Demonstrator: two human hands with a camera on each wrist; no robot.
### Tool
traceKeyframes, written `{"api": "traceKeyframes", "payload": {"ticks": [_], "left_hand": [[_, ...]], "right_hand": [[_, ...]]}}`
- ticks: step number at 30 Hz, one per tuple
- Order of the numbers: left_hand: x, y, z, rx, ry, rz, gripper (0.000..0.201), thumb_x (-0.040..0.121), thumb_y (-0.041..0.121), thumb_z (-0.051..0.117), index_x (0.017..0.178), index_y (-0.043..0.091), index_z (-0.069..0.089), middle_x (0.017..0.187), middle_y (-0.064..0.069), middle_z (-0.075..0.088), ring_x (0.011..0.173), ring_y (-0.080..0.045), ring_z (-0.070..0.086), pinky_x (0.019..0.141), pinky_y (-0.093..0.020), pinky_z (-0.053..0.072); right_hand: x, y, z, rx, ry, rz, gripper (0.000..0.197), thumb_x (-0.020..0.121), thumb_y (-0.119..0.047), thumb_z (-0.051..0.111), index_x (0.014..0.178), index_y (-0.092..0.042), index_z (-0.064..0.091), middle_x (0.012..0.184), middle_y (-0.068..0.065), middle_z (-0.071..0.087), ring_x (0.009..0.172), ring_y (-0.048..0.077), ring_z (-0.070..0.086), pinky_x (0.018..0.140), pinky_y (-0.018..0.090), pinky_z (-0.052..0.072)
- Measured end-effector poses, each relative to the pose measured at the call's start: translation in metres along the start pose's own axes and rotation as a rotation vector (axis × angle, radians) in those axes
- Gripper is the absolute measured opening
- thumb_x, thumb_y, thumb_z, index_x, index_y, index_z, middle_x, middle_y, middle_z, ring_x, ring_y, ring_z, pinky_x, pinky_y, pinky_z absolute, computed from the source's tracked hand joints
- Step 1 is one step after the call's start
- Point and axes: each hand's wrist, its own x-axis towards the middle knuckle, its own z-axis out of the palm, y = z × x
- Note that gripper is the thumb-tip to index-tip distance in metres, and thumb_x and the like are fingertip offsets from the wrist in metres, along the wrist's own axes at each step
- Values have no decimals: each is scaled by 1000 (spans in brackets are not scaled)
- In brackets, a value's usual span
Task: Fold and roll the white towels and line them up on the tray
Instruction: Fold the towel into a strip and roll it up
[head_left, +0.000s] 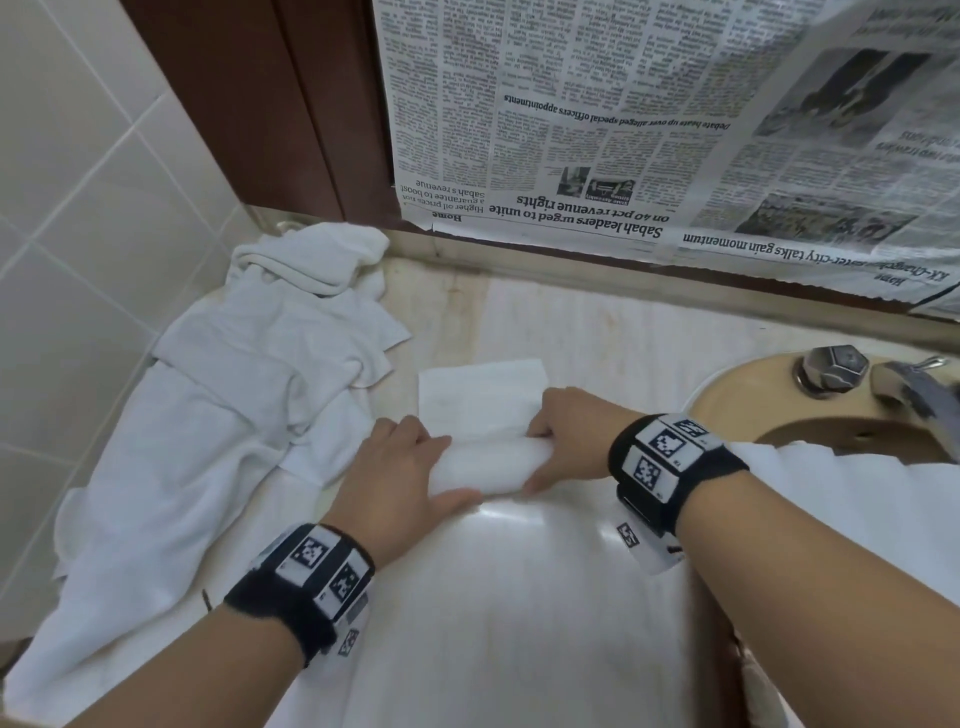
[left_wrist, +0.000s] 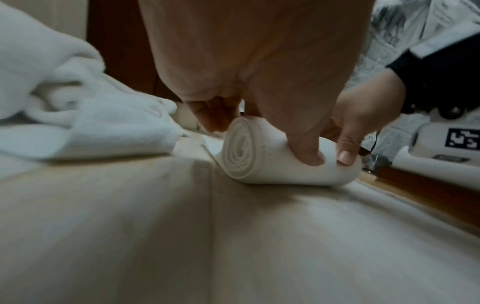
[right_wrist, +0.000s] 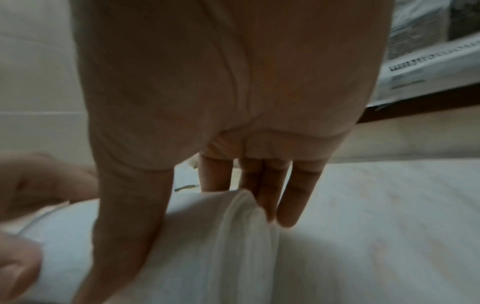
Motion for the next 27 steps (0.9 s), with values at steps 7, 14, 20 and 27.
{"api": "traceKeyframes", "payload": {"ticks": [7, 14, 20, 27], "left_hand": [[-20, 9, -1, -439, 71, -306, 50, 83, 66, 71, 119, 33, 60, 99, 15, 66, 92, -5, 62, 83, -28, 53], [10, 22, -8, -370, 155, -390, 49, 96, 58, 60, 128, 21, 64, 127, -4, 53, 102, -21, 60, 90, -25, 40], [26, 27, -15, -243, 160, -338, 35, 97, 57, 57, 101, 23, 60, 99, 5, 51, 91, -20, 59, 76, -30, 36], [28, 4, -9, -232, 74, -162, 63, 91, 59, 64, 142, 23, 57, 138, 2, 49, 129, -24, 40, 111, -34, 33]], "right_hand": [[-25, 21, 49, 681, 230, 29, 48, 77, -48, 83, 111, -42, 50, 103, -4, 64, 90, 14, 64, 79, 28, 52], [-24, -1, 85, 685, 641, 110, 34, 96, -46, 62, 129, -35, 63, 140, -8, 39, 109, 8, 55, 105, 28, 44], [-12, 11, 78, 545, 495, 80, 74, 84, -44, 79, 148, -23, 49, 148, -7, 21, 121, 8, 38, 111, 20, 30], [7, 32, 47, 670, 385, 63, 54, 91, -51, 67, 140, -30, 58, 117, -4, 42, 112, 13, 44, 106, 27, 35]]}}
